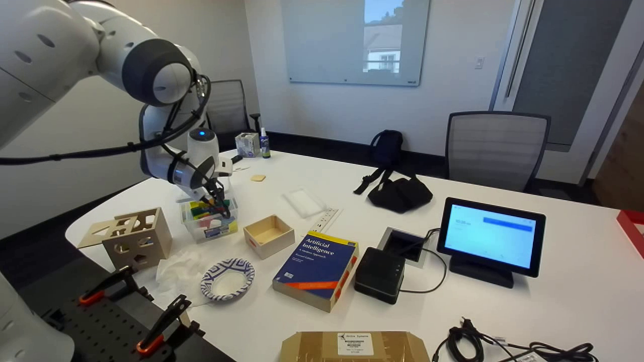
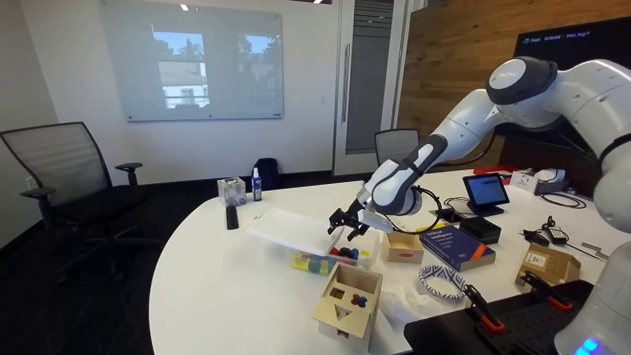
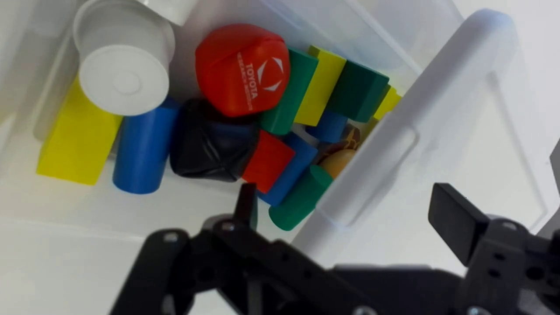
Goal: Move the small wooden box forward, pick up the white container, put it in the lunchbox and put the white lid on the lunchbox
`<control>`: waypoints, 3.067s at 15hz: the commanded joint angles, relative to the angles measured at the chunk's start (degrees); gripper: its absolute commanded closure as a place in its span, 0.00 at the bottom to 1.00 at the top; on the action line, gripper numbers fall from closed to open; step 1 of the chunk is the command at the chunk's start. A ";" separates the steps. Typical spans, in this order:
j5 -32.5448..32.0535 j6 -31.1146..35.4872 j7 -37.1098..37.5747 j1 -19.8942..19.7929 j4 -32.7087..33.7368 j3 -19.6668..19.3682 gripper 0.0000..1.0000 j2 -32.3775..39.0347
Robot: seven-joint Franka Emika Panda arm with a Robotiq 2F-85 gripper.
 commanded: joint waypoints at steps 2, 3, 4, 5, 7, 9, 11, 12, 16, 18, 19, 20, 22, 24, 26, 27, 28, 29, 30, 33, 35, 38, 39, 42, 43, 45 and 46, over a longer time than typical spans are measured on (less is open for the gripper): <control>11.60 -3.99 -10.14 2.70 5.29 0.42 0.00 2.15; 13.16 -4.89 -11.42 3.45 6.43 0.11 0.00 2.42; 14.61 -5.76 -12.36 4.28 7.60 -0.30 0.00 2.65; 15.81 -6.70 -13.30 4.90 8.82 -0.51 0.00 3.02; 17.86 -8.31 -14.67 6.16 10.69 -1.17 0.00 3.38; 19.54 -9.77 -15.43 7.55 12.16 -2.14 0.25 3.44; 20.79 -10.56 -16.01 8.75 13.13 -3.15 0.33 3.47; 21.40 -10.70 -15.89 9.37 13.27 -3.75 0.42 3.30; 23.91 -8.07 -15.57 9.31 11.00 -3.53 0.68 1.70; 25.16 -5.64 -15.49 8.54 8.14 -2.66 0.81 0.30; 25.78 -4.57 -15.37 8.29 6.83 -2.24 0.87 -0.29; 26.37 -2.72 -15.11 7.93 4.98 -1.78 0.93 -0.89; 26.80 2.63 -14.93 6.59 0.88 -0.69 0.93 -1.23; 25.32 9.64 -14.31 4.01 -3.57 1.67 0.96 -0.70; 22.91 17.71 -12.74 1.16 -9.00 3.29 0.94 -0.16; 21.53 21.44 -11.36 0.27 -11.57 3.35 0.96 -0.31; 20.62 16.97 -9.36 -0.53 -9.10 2.96 0.97 -2.26; 19.40 17.74 -8.21 -1.66 -10.90 3.13 0.97 -2.48; 18.96 17.24 -7.16 -2.32 -11.50 3.08 0.96 -3.63; 17.74 16.71 -6.10 -4.63 -13.01 3.22 0.96 -5.54; 17.12 16.62 -5.77 -5.77 -14.68 3.45 0.96 -6.22; 15.18 16.42 -6.20 -7.52 -16.05 3.99 0.96 -5.66; 14.06 16.60 -6.57 -8.36 -16.63 4.34 0.96 -5.66; 12.72 16.60 -6.28 -9.96 -17.65 4.68 0.96 -6.57; 12.46 16.60 -6.15 -10.65 -18.26 4.93 0.96 -7.01; 12.48 16.60 -5.86 -11.42 -19.35 5.35 0.96 -7.36; 12.52 16.60 -5.78 -11.83 -19.76 5.49 0.96 -7.39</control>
